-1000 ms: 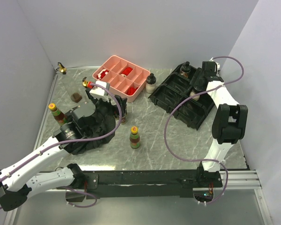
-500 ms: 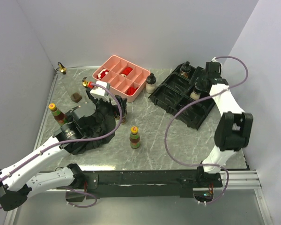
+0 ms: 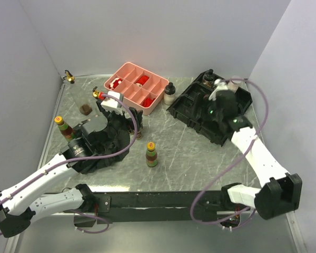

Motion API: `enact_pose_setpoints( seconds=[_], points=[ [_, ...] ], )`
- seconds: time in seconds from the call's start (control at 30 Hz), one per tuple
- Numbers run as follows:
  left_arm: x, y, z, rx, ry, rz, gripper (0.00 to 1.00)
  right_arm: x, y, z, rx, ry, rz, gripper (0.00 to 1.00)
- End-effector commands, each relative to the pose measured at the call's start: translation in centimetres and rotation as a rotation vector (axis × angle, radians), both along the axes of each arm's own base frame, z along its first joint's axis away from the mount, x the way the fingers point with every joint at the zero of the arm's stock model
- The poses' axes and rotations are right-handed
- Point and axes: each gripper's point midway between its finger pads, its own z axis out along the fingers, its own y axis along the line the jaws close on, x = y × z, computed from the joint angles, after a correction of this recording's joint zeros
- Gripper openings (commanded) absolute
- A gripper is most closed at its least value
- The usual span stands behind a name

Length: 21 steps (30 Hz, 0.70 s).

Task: Organize the condiment bottles
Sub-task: Pick up the bottle from the center of the board.

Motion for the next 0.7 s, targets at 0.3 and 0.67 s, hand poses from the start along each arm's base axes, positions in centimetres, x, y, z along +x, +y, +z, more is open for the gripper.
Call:
enact_pose_setpoints(
  seconds=[0.3,0.67],
  points=[
    [-0.4,1.2,2.2,-0.058,-0.077,0.027,0.97,-10.7,14.6,2.2,0.189,-0.258,0.634,0.89],
    [-0.3,0.9,1.9,-0.054,-0.07,0.02,0.96,-14.4,20.3,0.7,0.041,-0.348,0.841,0.83]
  ],
)
